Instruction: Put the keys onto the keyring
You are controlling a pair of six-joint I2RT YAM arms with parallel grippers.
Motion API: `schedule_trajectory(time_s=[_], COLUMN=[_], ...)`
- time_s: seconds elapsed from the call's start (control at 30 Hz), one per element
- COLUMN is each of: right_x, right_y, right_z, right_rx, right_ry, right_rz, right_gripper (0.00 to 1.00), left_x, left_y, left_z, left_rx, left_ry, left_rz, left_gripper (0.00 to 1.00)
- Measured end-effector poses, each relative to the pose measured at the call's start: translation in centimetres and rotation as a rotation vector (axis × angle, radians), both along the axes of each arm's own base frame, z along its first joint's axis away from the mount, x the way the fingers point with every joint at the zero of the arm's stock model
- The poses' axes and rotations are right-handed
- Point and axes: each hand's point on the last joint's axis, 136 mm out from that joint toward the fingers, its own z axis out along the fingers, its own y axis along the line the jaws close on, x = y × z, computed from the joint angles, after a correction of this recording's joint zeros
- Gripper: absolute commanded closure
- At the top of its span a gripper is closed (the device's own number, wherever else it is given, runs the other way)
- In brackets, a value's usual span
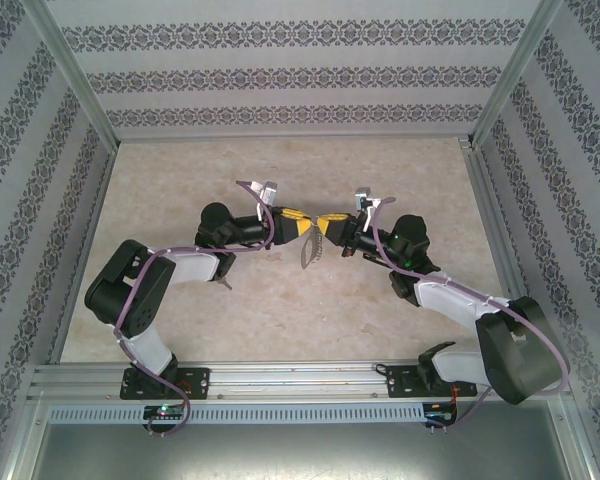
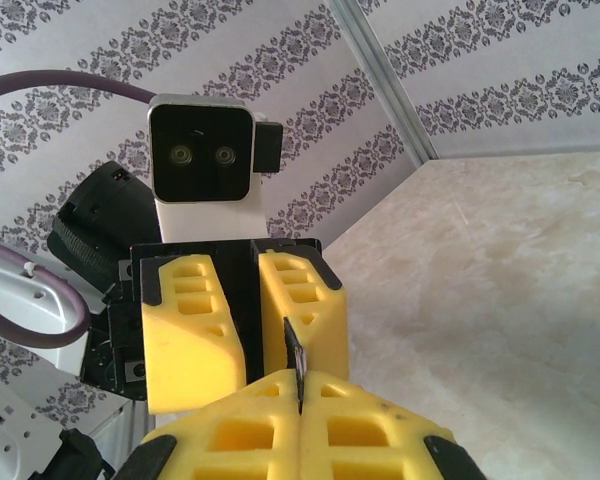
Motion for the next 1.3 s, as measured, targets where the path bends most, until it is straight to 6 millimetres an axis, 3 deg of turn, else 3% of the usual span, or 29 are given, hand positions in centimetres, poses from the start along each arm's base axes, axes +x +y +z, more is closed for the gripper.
schedule_trajectory(time_s=[1.3], right_x=[0.09], right_y=[-0.28], right_z=[0.51], right_rx=[0.007], right_ry=[-0.017], right_rz=[-0.022], right_gripper=[1.00], left_x=[0.88], left_y=[-0.78], left_z=[-0.58], left_rx=[0.008], left_ry=[-0.020], left_rz=[0.052], left_gripper=[0.73])
